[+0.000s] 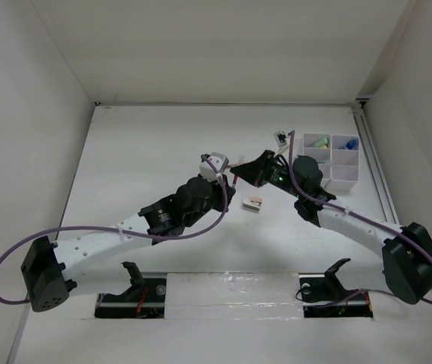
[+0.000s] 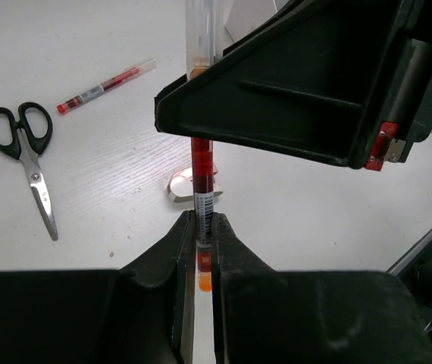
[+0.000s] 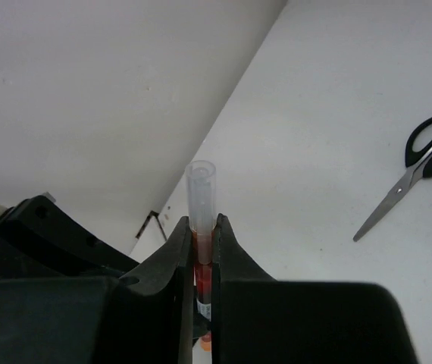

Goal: Sort the stationery into containers
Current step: Place the pen in the storage box.

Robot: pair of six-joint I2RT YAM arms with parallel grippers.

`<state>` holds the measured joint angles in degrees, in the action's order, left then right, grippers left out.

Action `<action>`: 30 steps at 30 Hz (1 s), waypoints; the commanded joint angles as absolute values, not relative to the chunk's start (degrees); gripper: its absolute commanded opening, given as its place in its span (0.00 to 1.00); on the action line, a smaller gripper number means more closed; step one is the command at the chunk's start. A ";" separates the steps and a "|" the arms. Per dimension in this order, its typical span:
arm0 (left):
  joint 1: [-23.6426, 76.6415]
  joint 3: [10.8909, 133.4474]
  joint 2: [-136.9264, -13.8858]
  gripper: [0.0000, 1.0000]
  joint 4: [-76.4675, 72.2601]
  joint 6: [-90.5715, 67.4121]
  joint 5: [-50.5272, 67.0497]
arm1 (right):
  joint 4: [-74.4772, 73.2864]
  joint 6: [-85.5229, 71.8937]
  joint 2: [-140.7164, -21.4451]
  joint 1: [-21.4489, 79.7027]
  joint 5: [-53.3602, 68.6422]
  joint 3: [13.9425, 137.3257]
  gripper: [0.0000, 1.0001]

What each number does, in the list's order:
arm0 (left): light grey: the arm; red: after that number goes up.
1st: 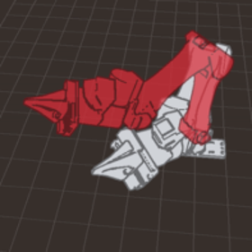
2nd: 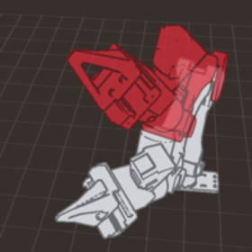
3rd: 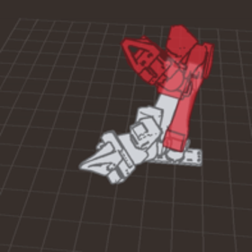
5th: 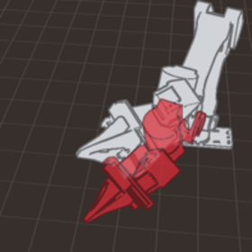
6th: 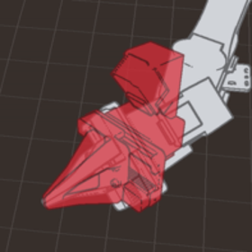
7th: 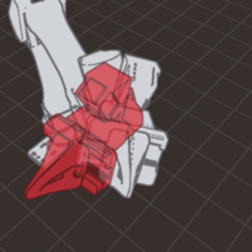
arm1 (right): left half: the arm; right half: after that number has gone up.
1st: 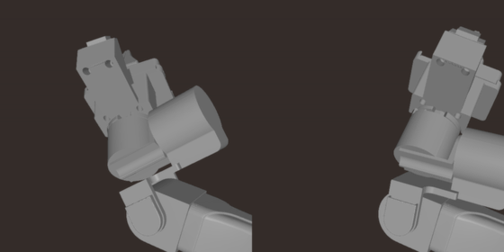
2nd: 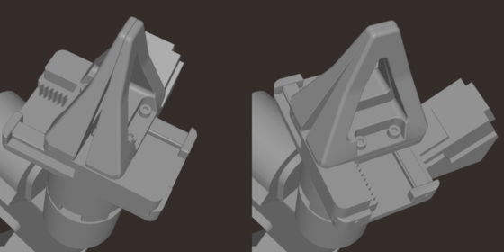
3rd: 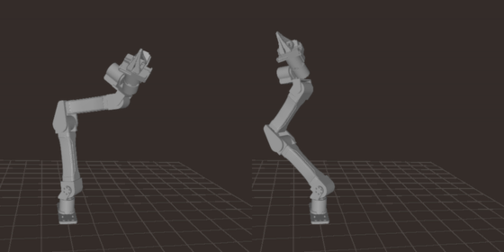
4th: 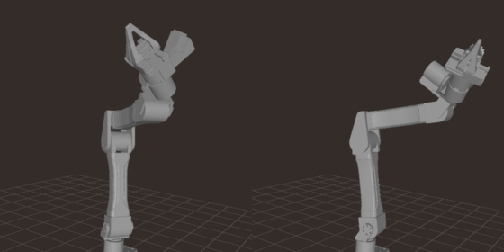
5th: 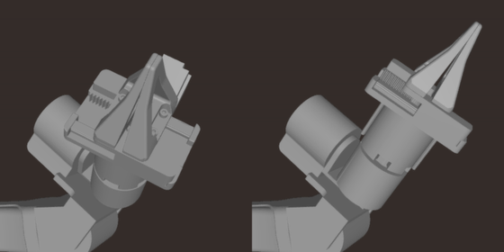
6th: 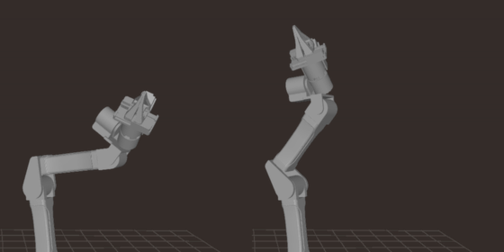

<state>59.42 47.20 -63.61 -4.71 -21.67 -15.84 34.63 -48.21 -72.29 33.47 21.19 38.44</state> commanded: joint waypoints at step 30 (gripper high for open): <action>56.51 50.01 -68.03 1.00 9.67 -29.88 -30.41 | 61.17 -36.93 -82.79 -7.21 14.24 37.88 0.00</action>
